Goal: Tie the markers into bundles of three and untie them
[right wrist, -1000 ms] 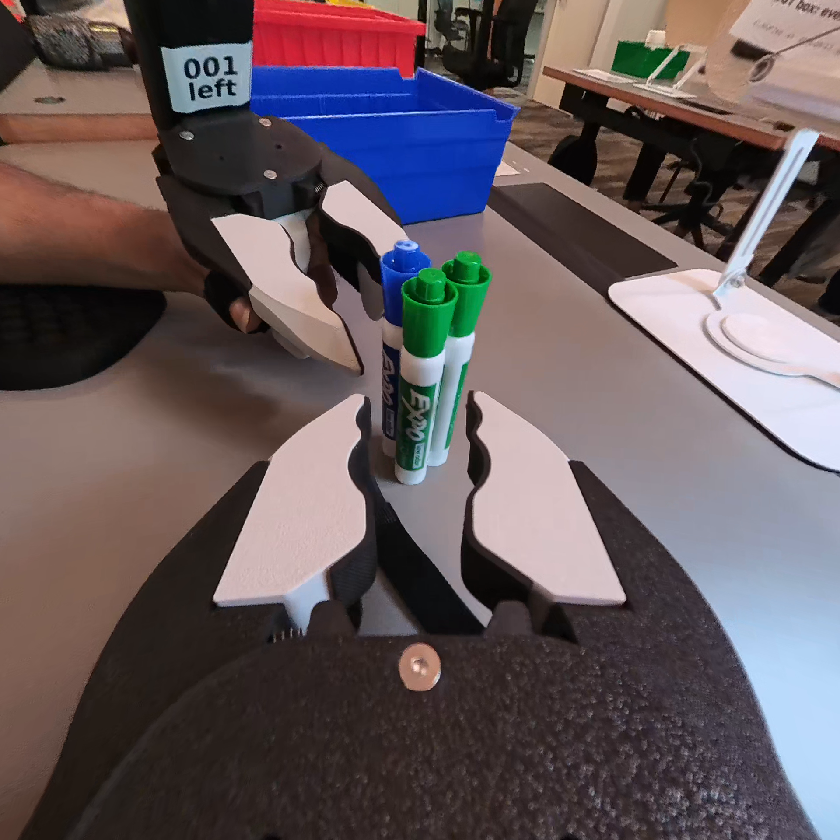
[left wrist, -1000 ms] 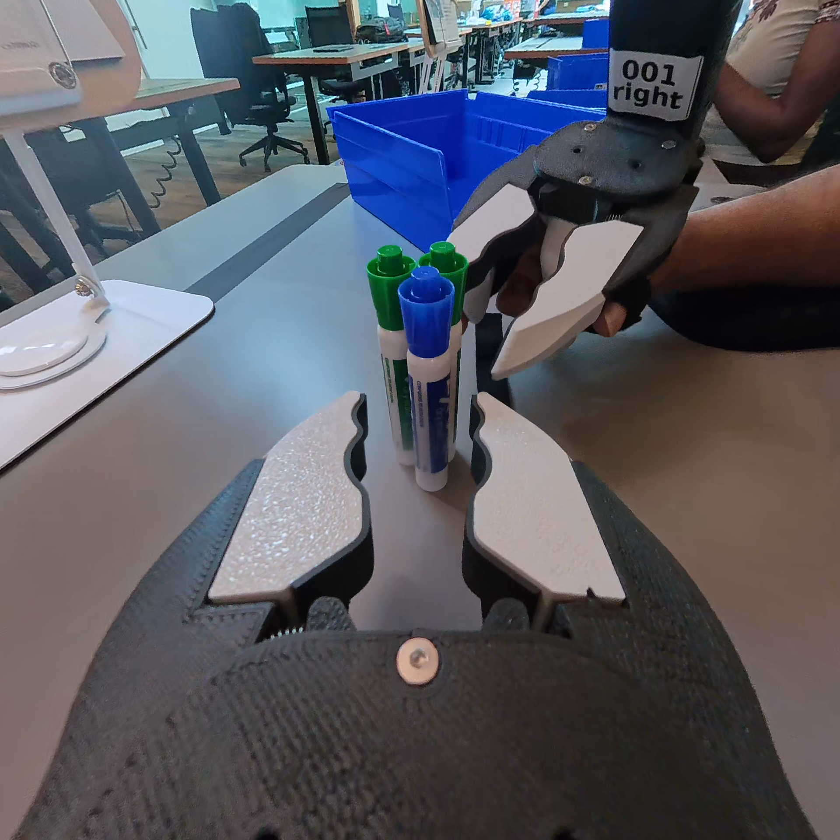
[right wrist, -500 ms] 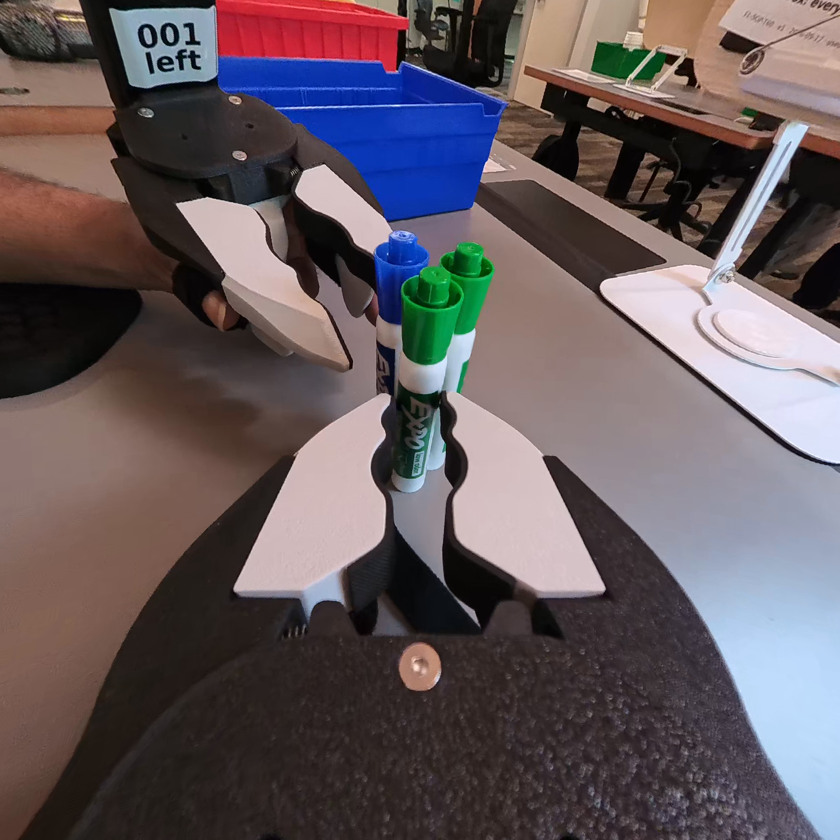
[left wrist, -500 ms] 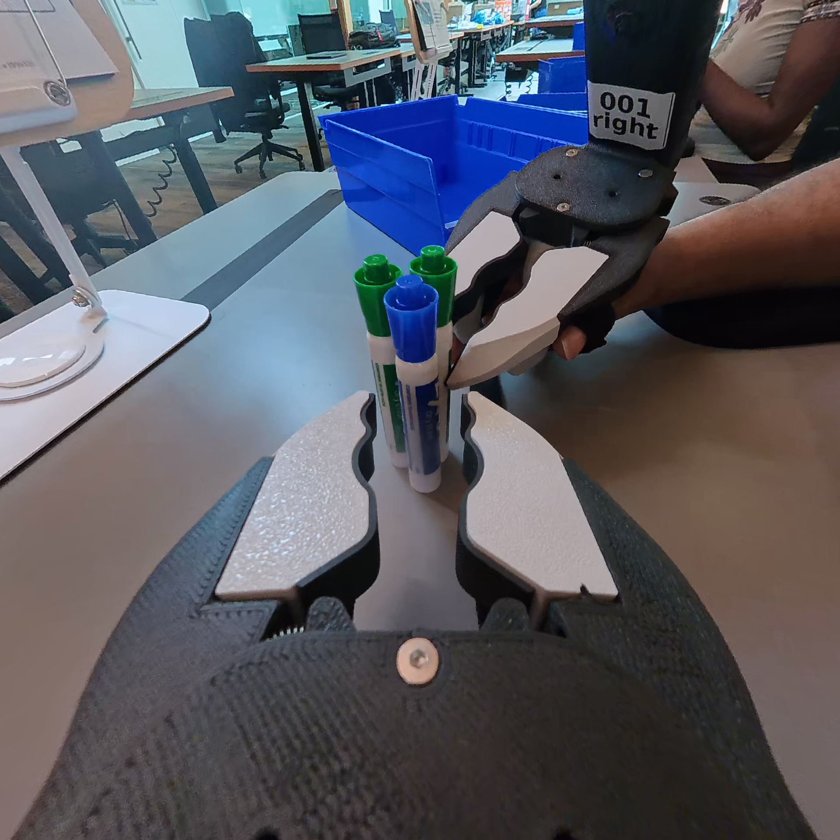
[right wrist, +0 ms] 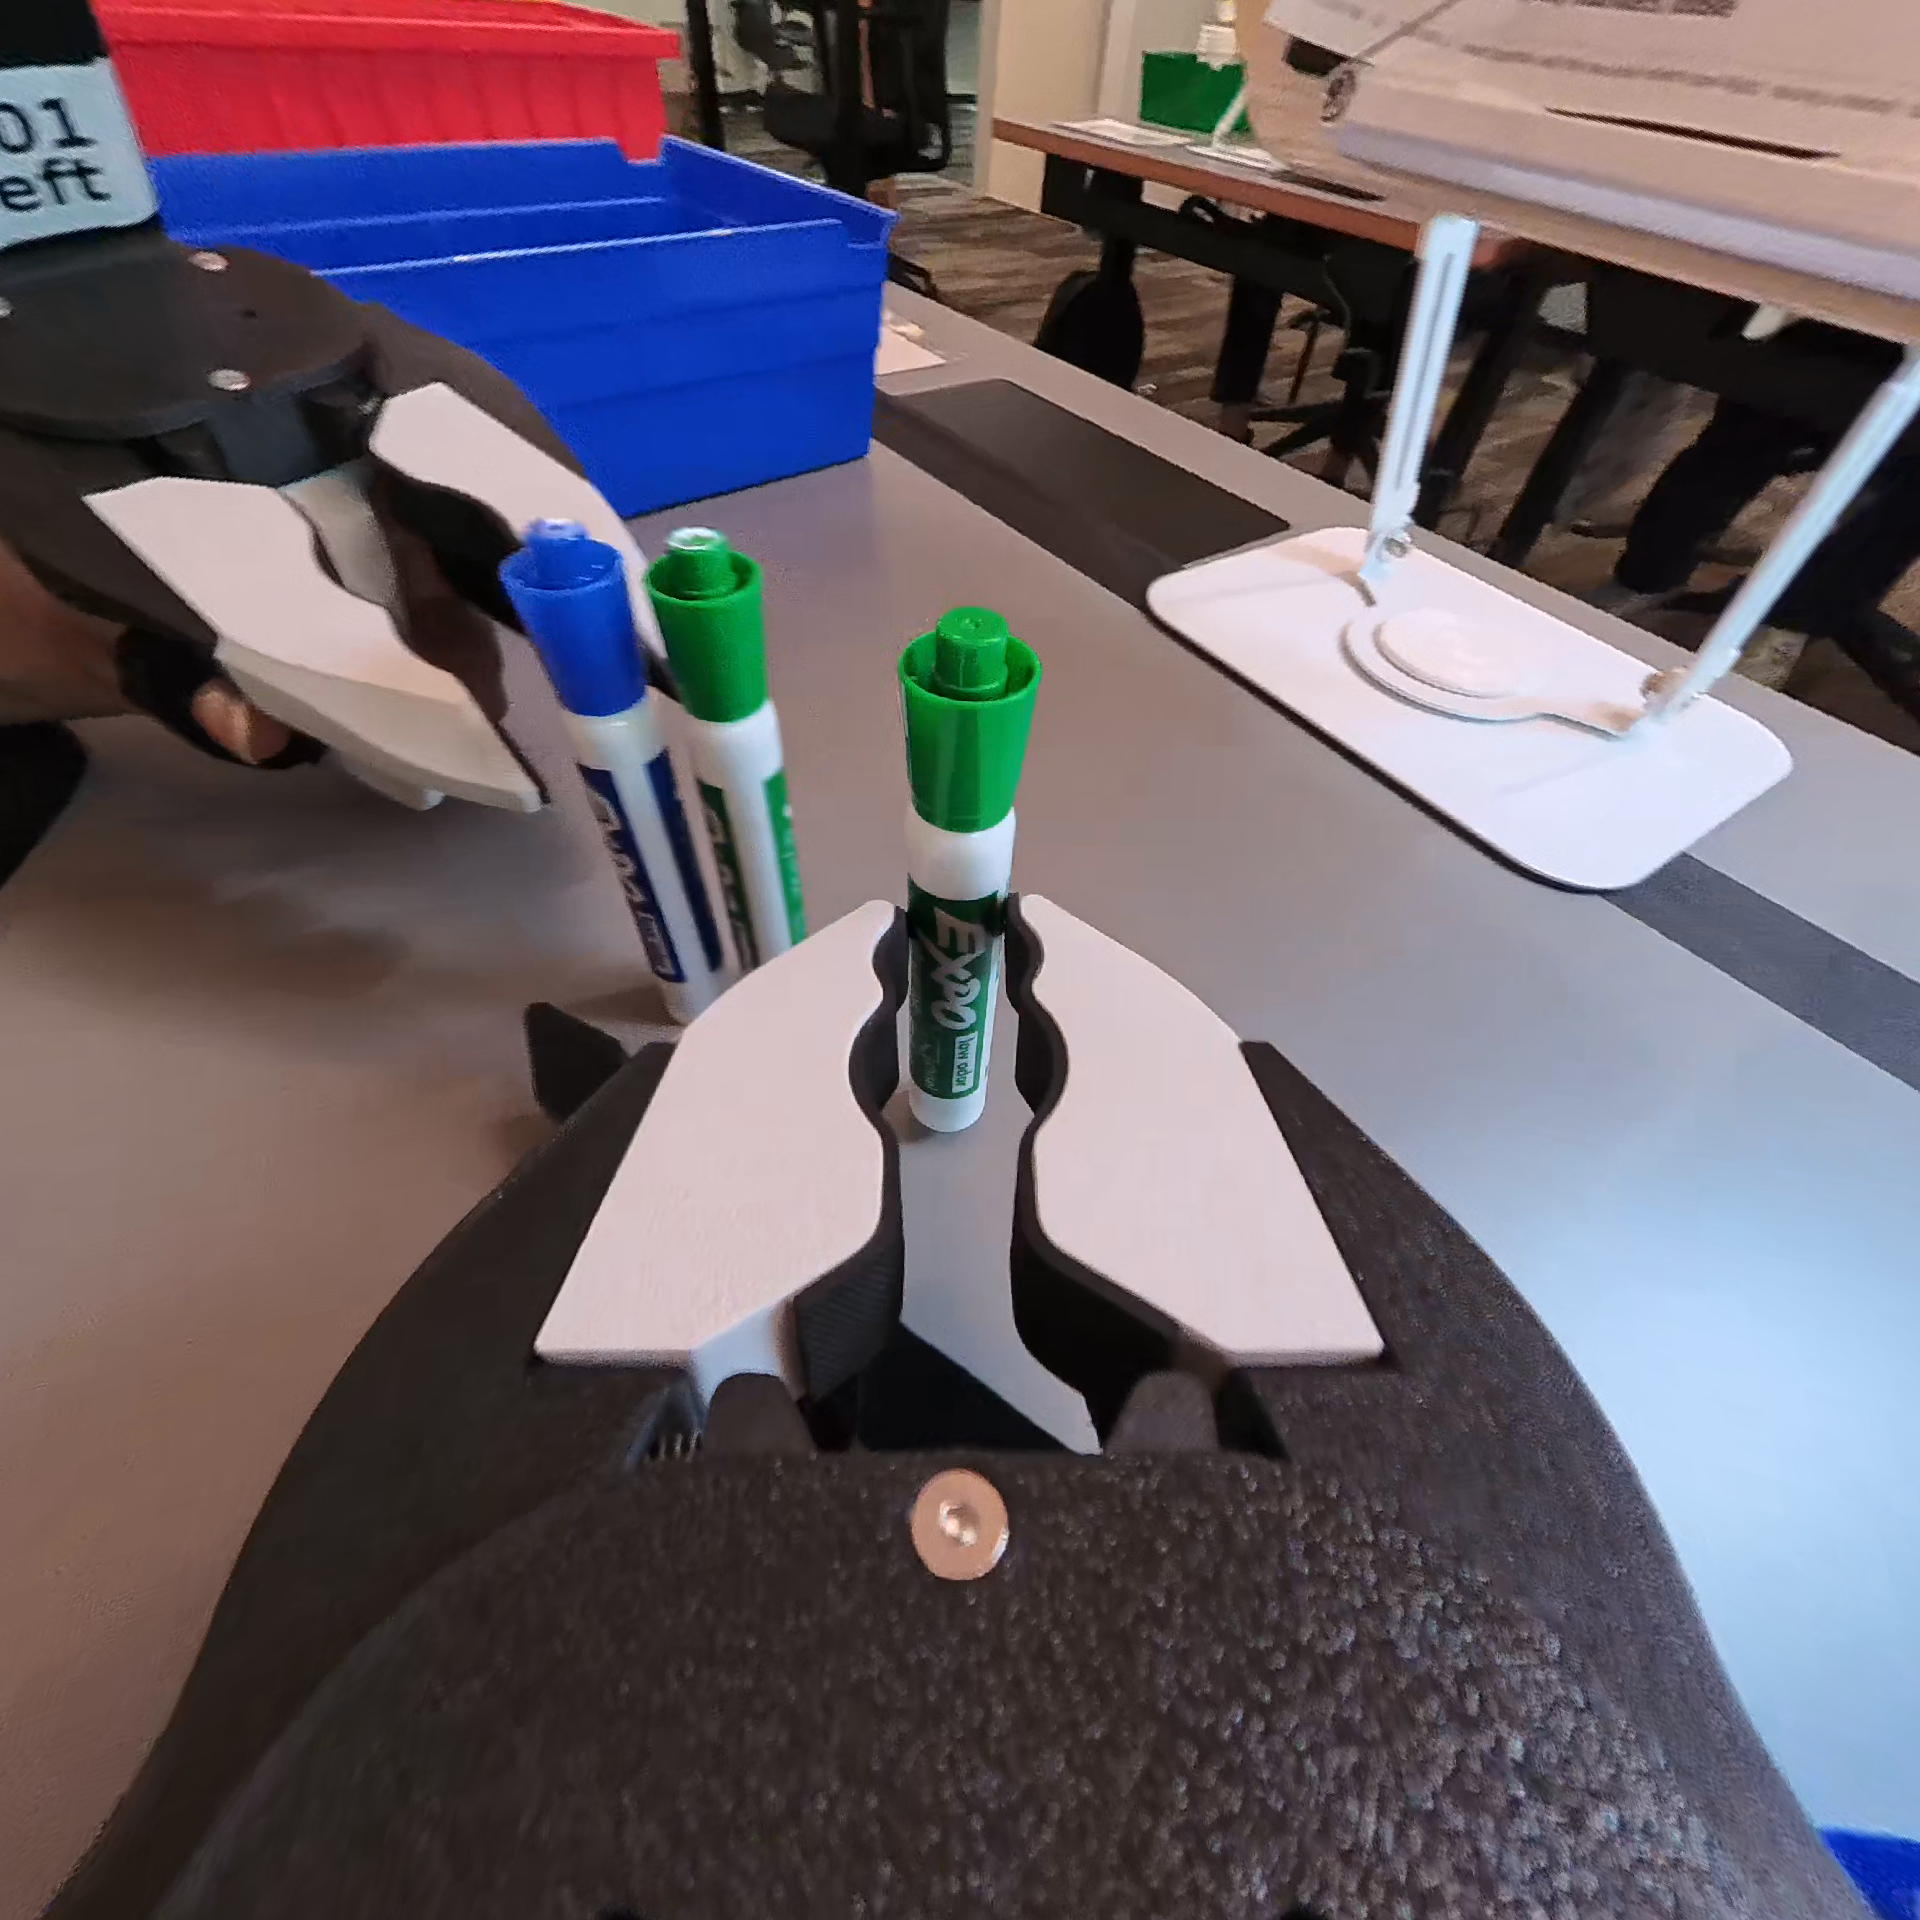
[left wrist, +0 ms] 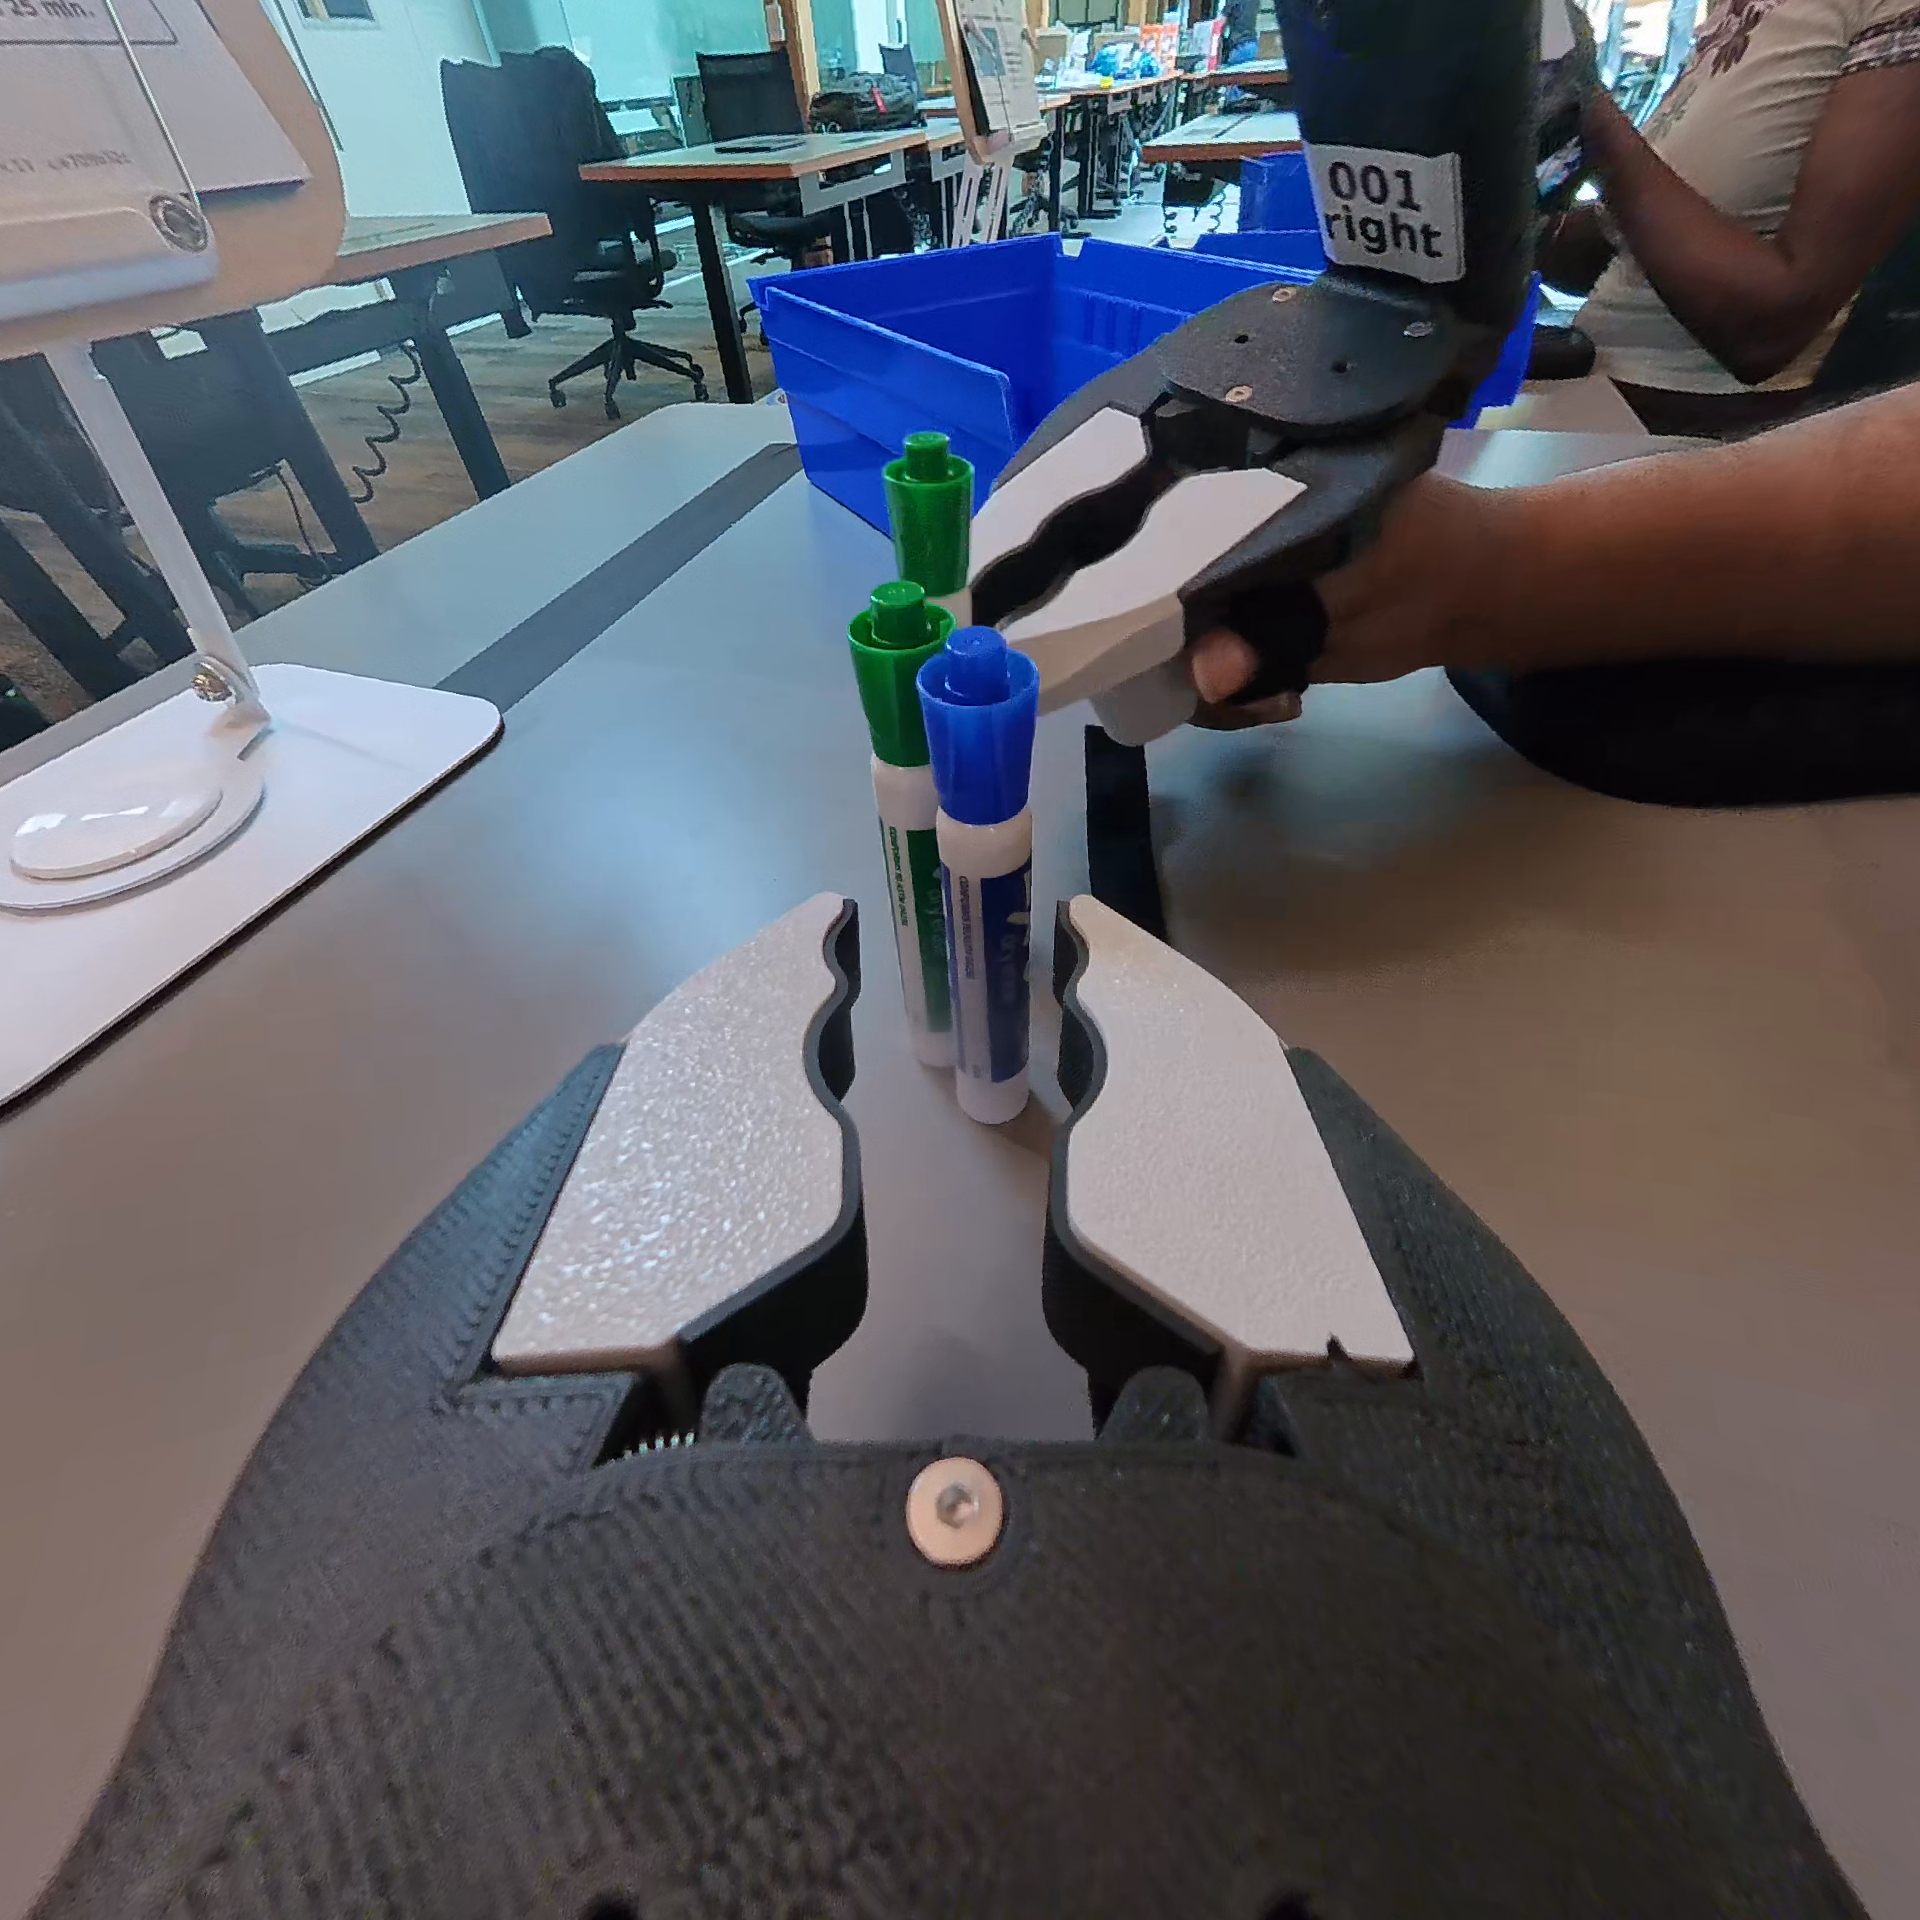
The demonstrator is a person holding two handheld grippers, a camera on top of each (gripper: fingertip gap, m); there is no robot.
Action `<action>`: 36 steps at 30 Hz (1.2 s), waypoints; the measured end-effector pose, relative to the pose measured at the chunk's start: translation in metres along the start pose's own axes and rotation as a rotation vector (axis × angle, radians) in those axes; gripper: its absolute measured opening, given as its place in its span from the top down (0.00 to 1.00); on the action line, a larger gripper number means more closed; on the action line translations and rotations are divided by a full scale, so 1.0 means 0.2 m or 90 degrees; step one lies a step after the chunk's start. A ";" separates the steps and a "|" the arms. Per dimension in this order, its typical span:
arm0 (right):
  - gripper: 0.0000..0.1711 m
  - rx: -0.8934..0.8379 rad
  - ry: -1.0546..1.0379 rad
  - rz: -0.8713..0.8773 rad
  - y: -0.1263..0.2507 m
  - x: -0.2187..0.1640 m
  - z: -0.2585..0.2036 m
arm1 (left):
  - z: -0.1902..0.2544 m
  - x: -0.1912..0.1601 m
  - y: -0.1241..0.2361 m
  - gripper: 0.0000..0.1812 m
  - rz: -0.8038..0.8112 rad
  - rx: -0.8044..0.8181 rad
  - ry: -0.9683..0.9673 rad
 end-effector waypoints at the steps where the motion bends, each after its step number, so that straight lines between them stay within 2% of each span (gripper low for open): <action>1: 0.90 -0.004 -0.003 -0.001 0.00 -0.01 0.02 | 0.00 0.00 0.00 0.80 0.001 0.000 -0.001; 10: 0.89 -0.007 0.002 -0.007 -0.01 -0.03 0.03 | 0.01 0.01 -0.01 0.79 0.006 -0.011 0.003; 19: 0.74 -0.029 0.011 0.063 0.12 0.10 0.06 | -0.02 0.03 -0.03 0.74 0.020 -0.027 0.010; 24: 0.74 -0.065 0.043 0.099 0.20 0.18 0.08 | -0.01 0.09 -0.06 0.73 0.047 -0.059 0.022; 36: 0.77 -0.060 0.044 0.121 0.25 0.19 0.11 | 0.02 0.16 -0.19 0.71 0.061 -0.088 -0.013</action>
Point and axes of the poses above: each gripper's, where its closed fingertips meet, y back along the fingers, x out of its top, z = x × y across the jaws, the point moved 1 cm from there along y, back along the fingers, and after that the axes turned 9 degrees about -z, right-handed, at the moved point
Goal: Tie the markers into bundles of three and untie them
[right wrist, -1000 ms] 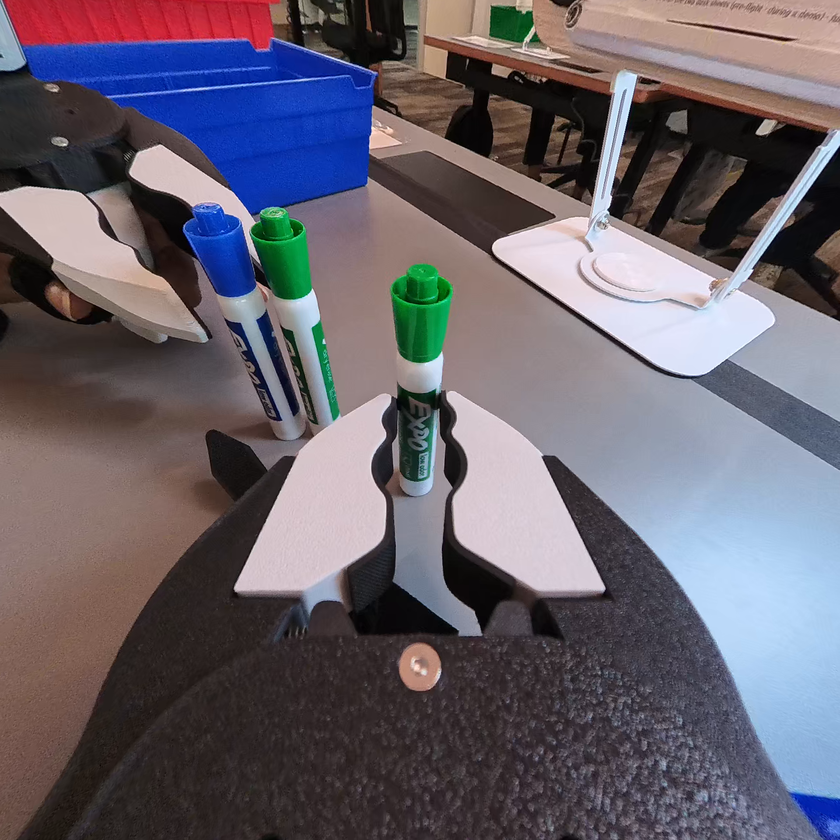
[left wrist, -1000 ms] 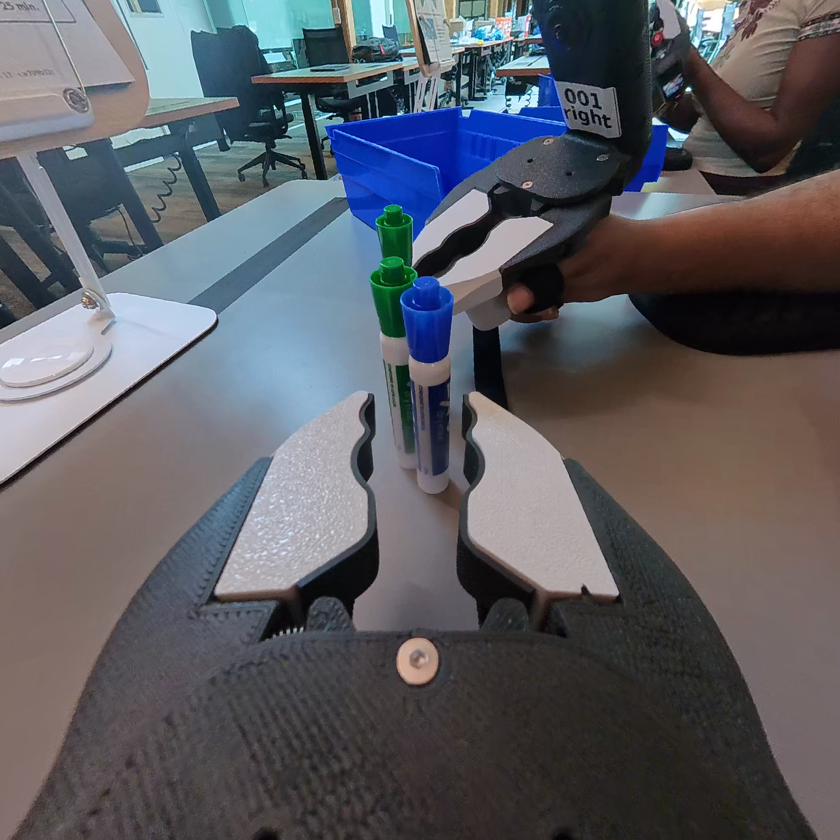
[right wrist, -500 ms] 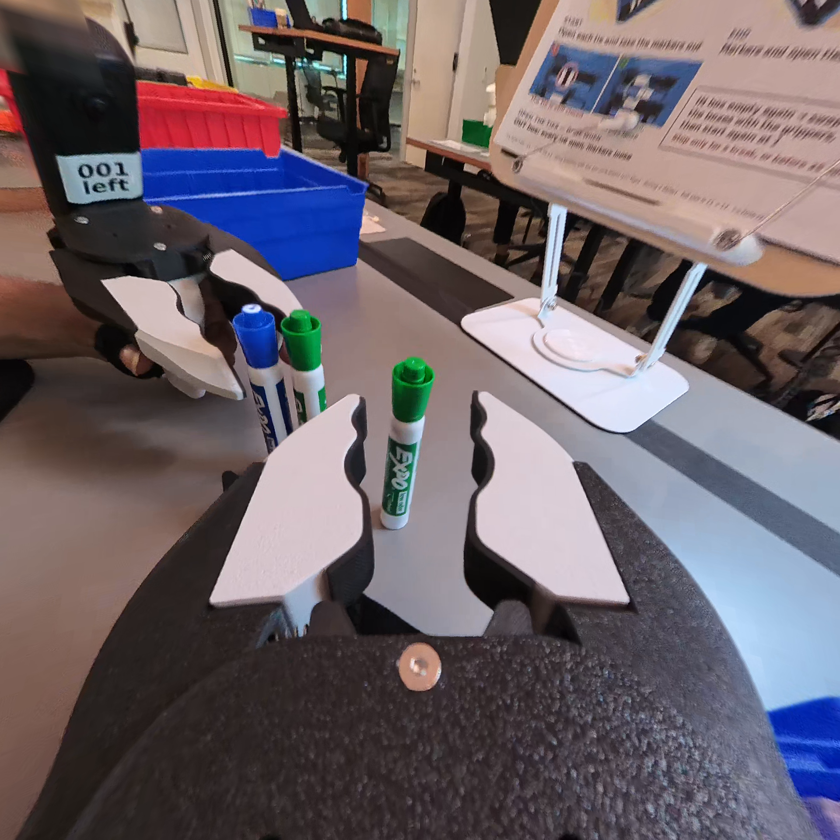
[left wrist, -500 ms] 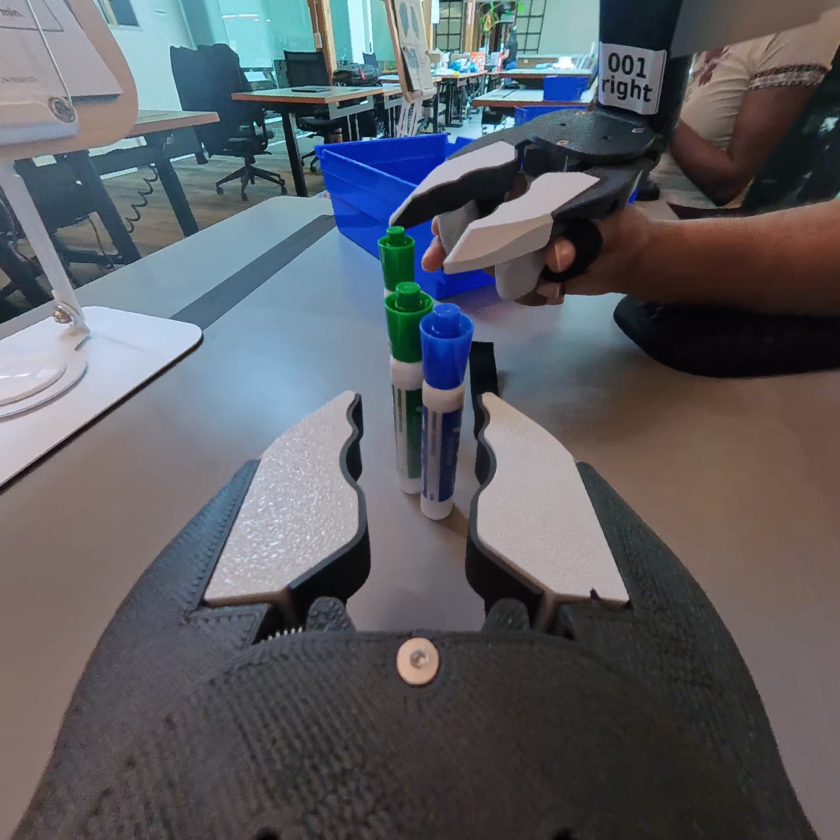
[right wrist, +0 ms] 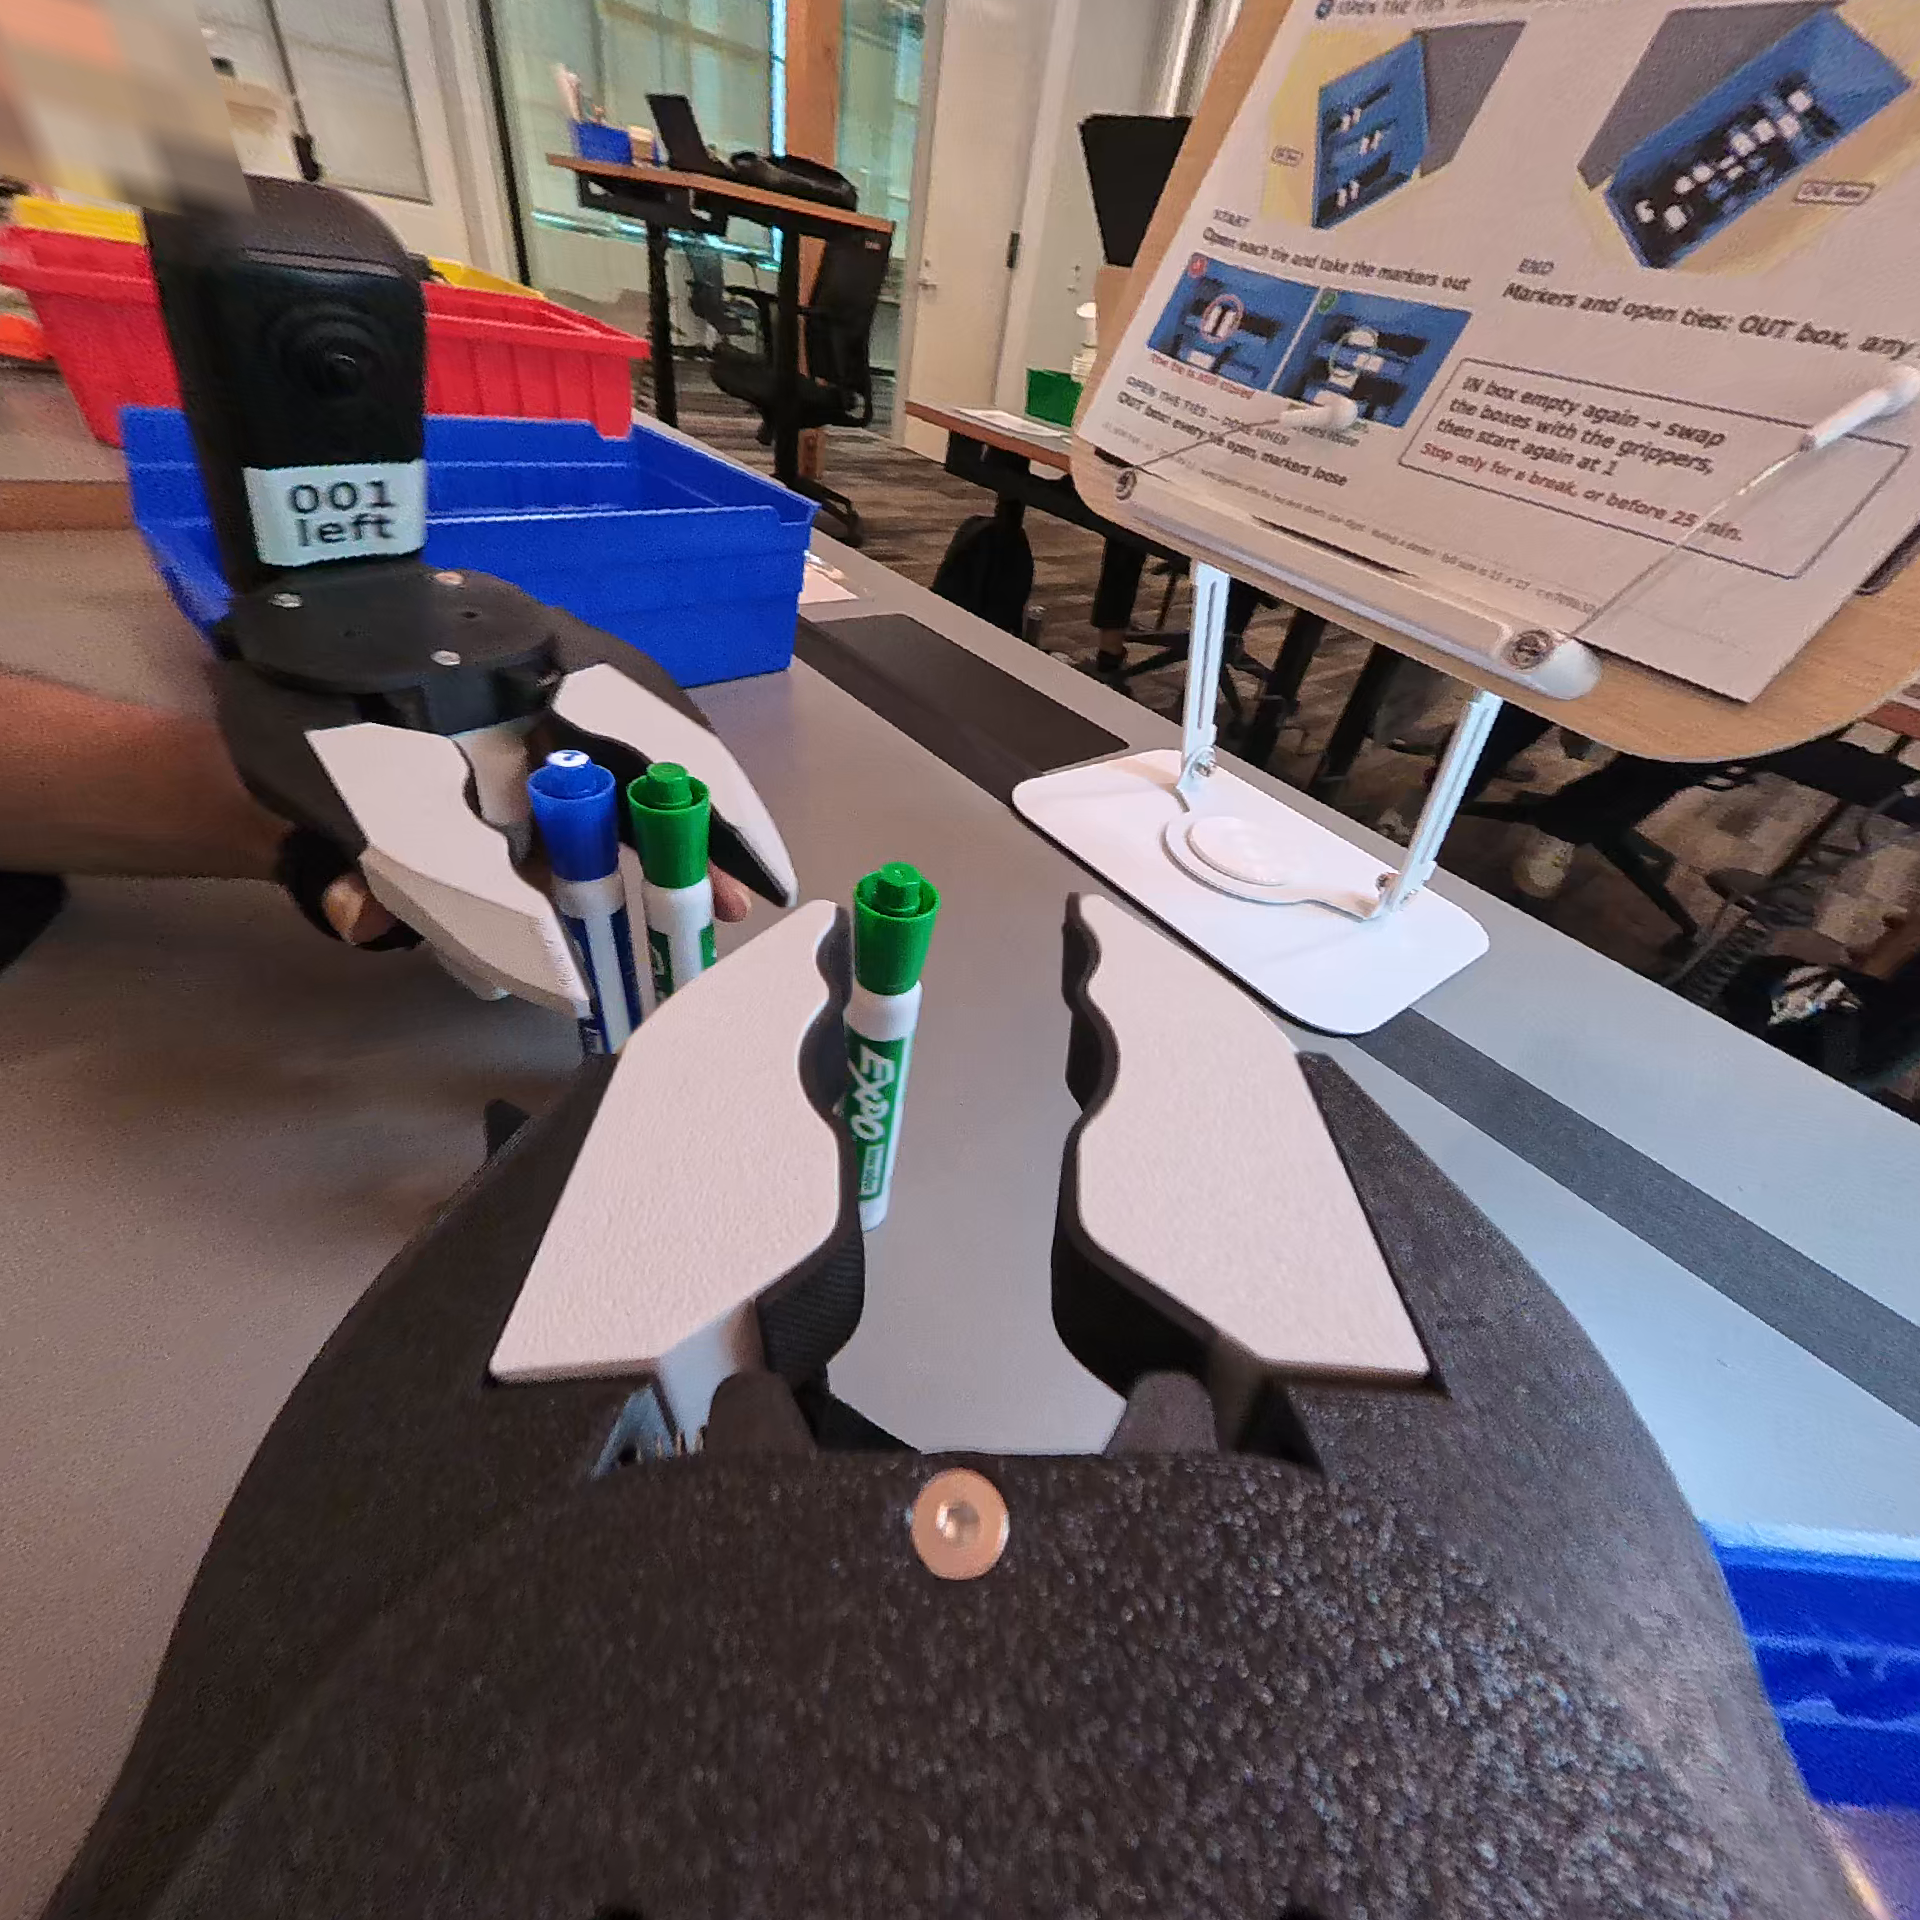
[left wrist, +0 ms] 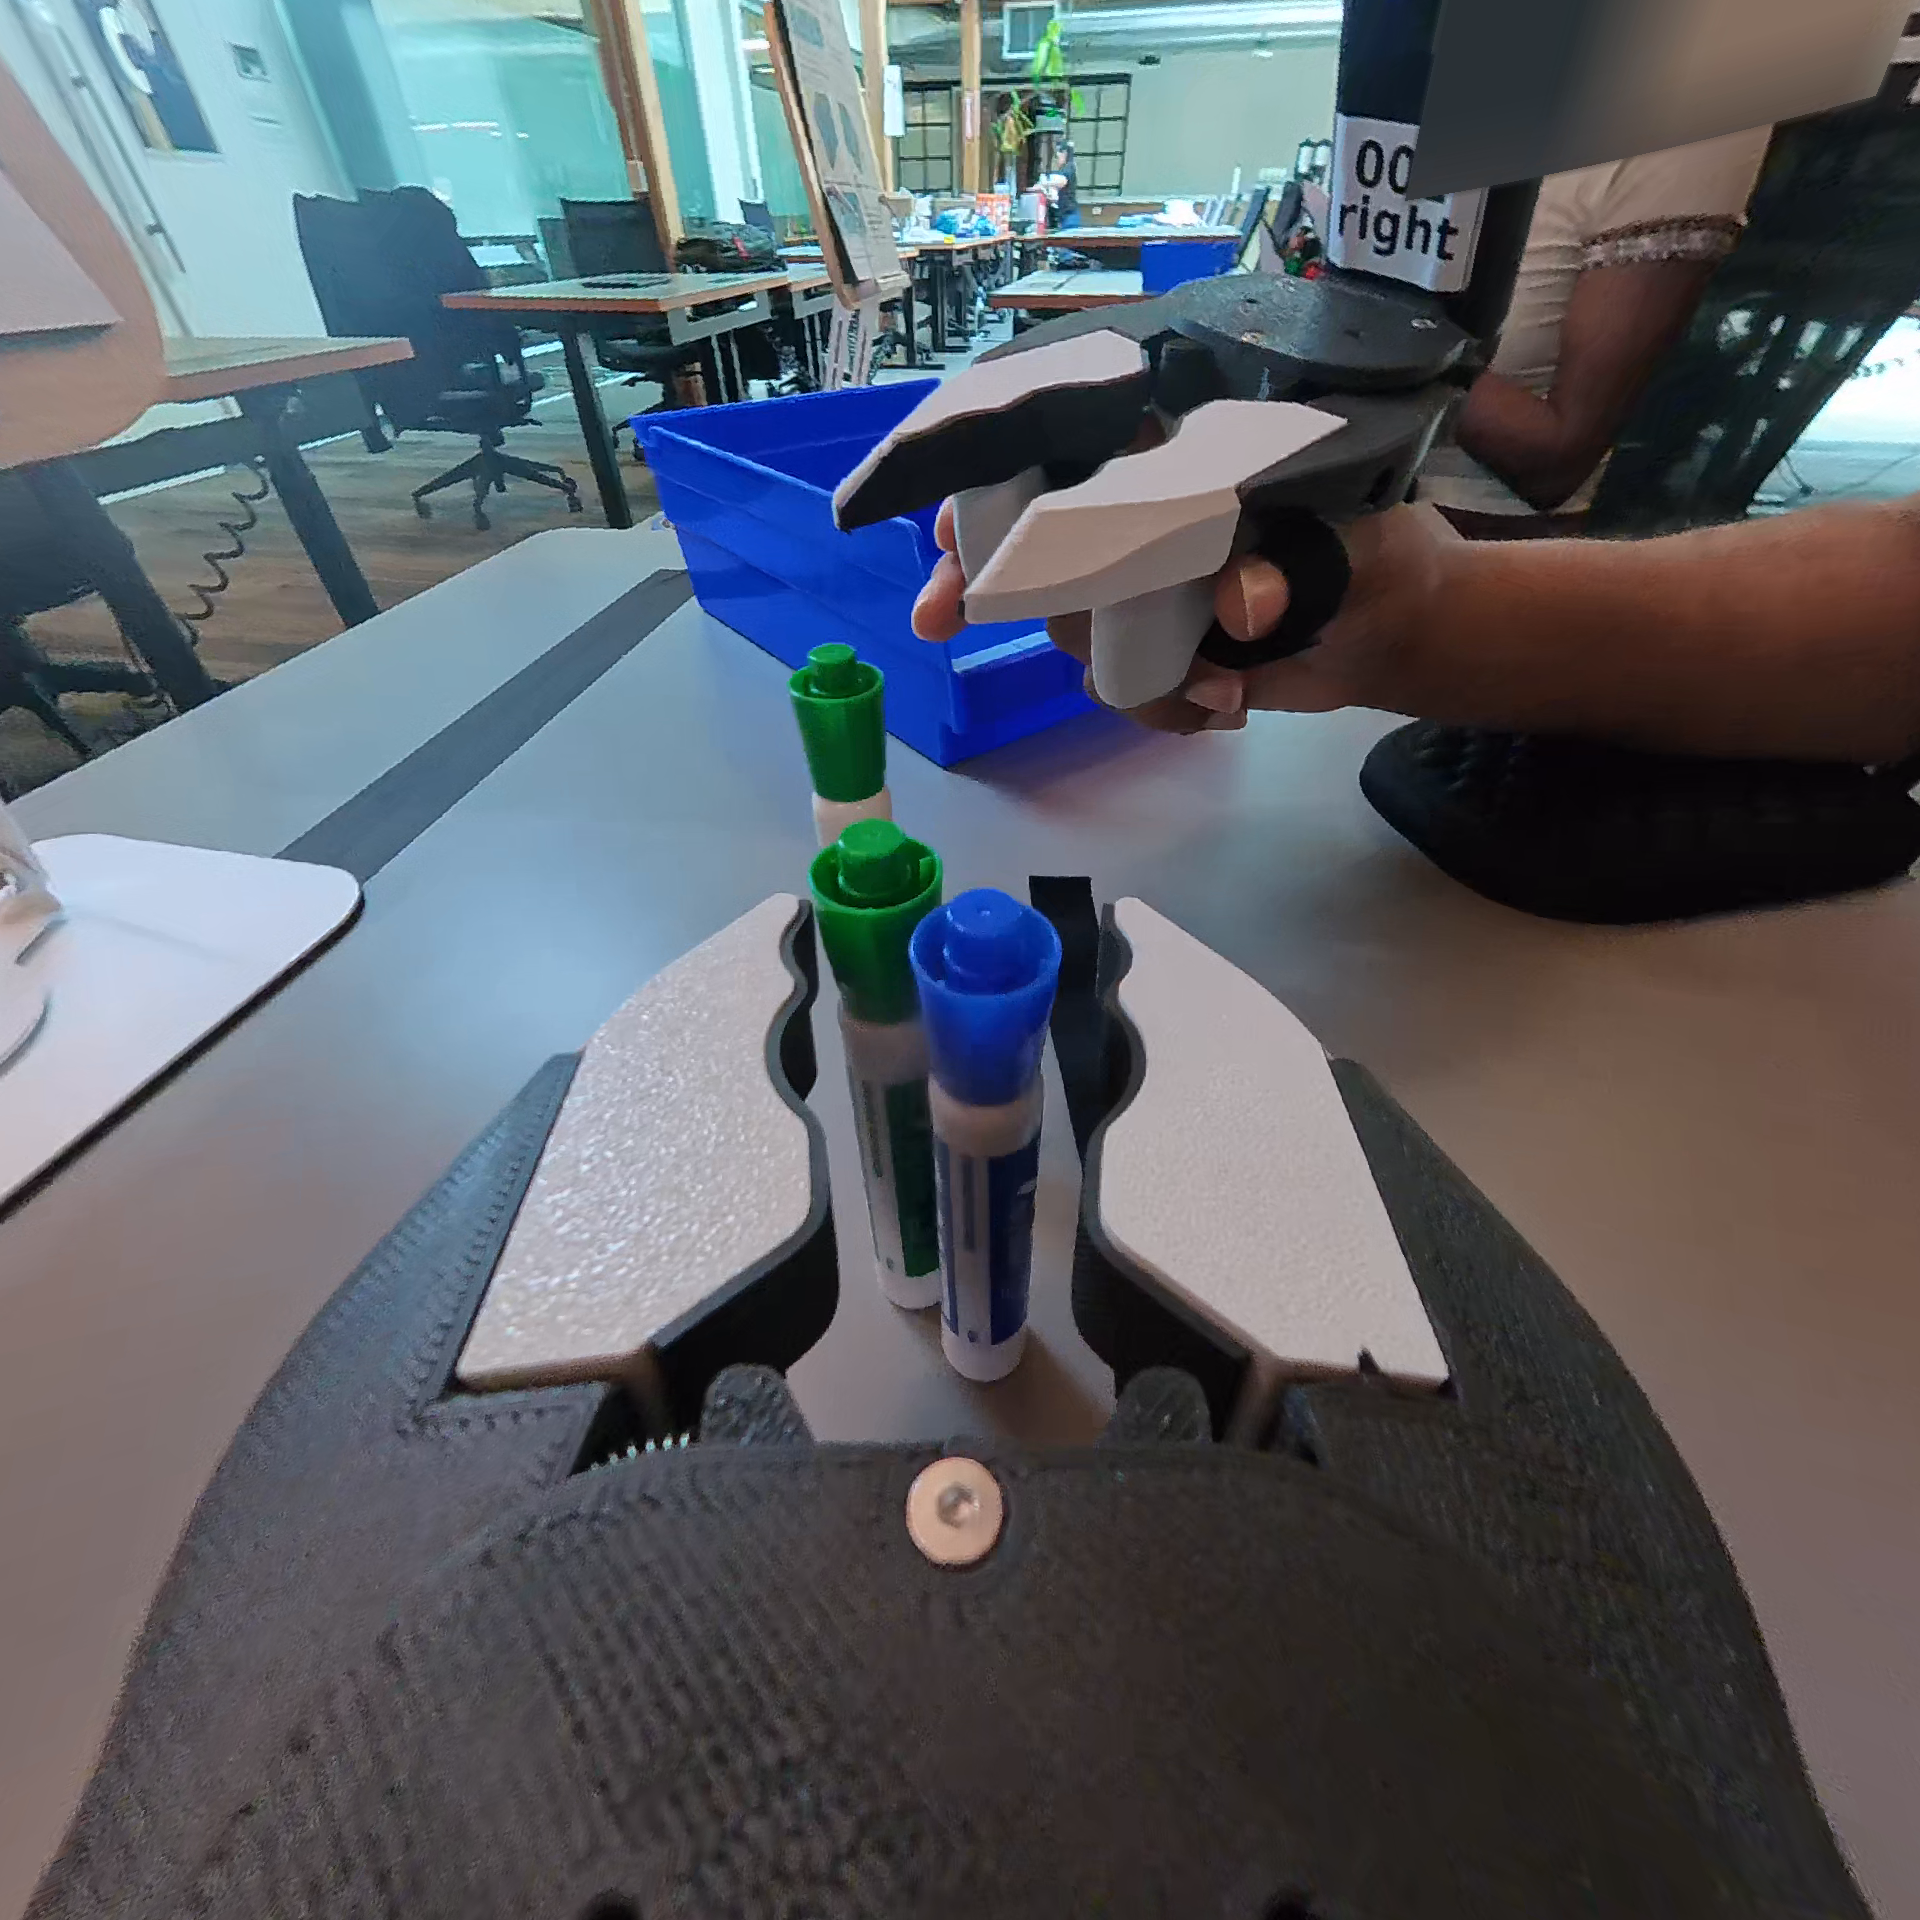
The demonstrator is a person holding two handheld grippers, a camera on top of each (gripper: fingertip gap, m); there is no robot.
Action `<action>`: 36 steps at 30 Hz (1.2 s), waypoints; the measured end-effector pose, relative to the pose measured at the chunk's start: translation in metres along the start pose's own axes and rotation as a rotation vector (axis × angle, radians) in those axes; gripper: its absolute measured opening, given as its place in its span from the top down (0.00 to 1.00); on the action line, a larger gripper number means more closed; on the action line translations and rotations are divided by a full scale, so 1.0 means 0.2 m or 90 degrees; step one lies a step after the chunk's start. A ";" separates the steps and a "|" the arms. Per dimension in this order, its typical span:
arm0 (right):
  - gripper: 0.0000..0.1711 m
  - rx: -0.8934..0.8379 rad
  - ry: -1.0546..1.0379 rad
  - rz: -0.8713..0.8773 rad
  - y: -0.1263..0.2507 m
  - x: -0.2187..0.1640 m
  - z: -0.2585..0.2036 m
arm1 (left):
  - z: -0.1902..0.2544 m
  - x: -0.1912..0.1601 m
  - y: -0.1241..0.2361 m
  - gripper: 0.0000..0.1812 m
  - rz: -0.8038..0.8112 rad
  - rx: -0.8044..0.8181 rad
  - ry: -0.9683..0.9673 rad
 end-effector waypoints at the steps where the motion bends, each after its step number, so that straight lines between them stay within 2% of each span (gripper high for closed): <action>1: 0.77 0.010 0.001 0.003 0.00 0.00 -0.01 | 0.01 0.00 0.00 0.71 -0.003 -0.011 -0.013; 12: 0.78 0.039 0.008 0.015 0.01 0.00 -0.02 | 0.08 -0.07 0.00 0.67 -0.086 -0.303 -0.048; 17: 0.79 0.030 0.012 0.014 0.01 -0.01 0.00 | 0.09 -0.10 -0.04 0.65 -0.108 -0.374 -0.066; 23: 0.78 0.022 0.000 0.006 0.00 -0.04 0.03 | 0.13 -0.12 -0.06 0.62 -0.128 -0.434 -0.093; 29: 0.79 0.020 0.004 0.003 0.00 -0.04 0.03 | 0.16 -0.18 -0.08 0.61 -0.158 -0.445 -0.116; 36: 0.79 0.022 0.003 -0.001 -0.01 -0.05 0.02 | 0.15 -0.18 -0.10 0.65 -0.153 -0.448 -0.116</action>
Point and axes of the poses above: each gripper's, where its closed fingertips meet, y back along the fingers, x out of its top, z = x × y across the jaws, the point moved 1 cm from there along y, back along the fingers, and after that the axes turned 9 degrees about -z, right-handed, at the moved point
